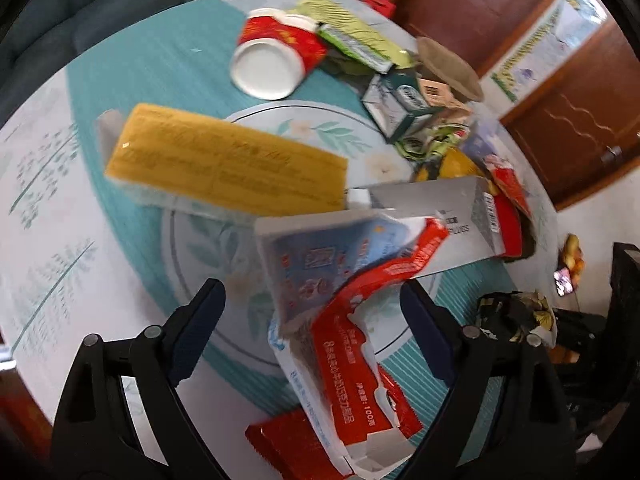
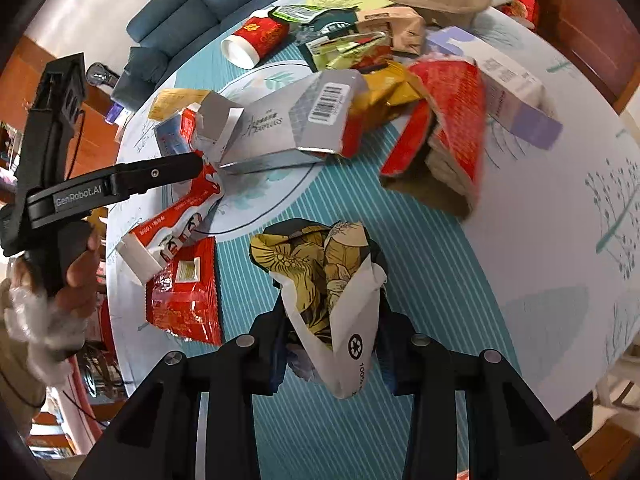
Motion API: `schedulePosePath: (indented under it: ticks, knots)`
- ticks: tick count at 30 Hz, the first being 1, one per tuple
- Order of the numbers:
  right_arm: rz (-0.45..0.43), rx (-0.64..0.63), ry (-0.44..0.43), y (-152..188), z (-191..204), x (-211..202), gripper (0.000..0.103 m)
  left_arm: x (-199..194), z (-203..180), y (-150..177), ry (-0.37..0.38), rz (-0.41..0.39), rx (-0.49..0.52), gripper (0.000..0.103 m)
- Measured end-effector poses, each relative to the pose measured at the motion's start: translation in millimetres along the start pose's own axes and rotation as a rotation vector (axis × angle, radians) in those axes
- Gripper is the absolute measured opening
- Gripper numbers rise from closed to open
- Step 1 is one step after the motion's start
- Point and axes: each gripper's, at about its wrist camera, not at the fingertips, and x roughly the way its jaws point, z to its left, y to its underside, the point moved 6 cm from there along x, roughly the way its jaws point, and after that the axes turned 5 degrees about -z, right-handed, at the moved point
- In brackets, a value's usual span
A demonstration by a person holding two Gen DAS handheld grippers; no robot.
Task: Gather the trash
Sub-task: 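Grasp the yellow-and-white snack wrapper with the right gripper while the left grasps a red-white wrapper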
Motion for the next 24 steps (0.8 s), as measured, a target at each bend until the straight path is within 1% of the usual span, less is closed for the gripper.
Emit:
schedulePosePath:
  ticks: [1,2,3,4,5,6,7,8,15,20,24]
  knots:
    - [0.002,0.008,-0.001,2,-2,-2,0.036,1,0,1,0.025,0.007,0.002,0.07]
    - [0.002,0.015,-0.003,5,-4,-4,0.036,3,-2,2,0.058,0.026,0.0,0.055]
    - [0.0,0.022,-0.004,6,-6,-7,0.036,7,-5,4,0.082,0.048,0.001,0.046]
    - [-0.003,0.026,-0.007,7,-9,-12,0.036,9,-8,5,0.087,0.06,0.007,0.029]
    - [-0.007,0.029,-0.01,7,-9,-13,0.036,10,-12,8,0.089,0.07,0.021,0.021]
    - [-0.01,0.031,-0.012,9,-9,-17,0.036,8,-15,11,0.09,0.068,0.032,0.02]
    - [-0.012,0.032,-0.013,9,-10,-20,0.036,5,-19,12,0.086,0.057,0.043,0.012]
    - [-0.013,0.034,-0.014,8,-8,-23,0.036,3,-24,14,0.082,0.049,0.053,0.007]
    - [-0.038,0.042,-0.042,15,-13,-49,0.036,-28,-48,29,0.053,0.009,0.063,0.007]
    - [-0.061,0.027,-0.06,15,-11,-65,0.036,-74,-64,35,0.048,-0.047,0.042,0.006]
    - [-0.095,0.014,-0.069,19,-10,-87,0.036,-105,-86,37,0.031,-0.09,0.062,0.006]
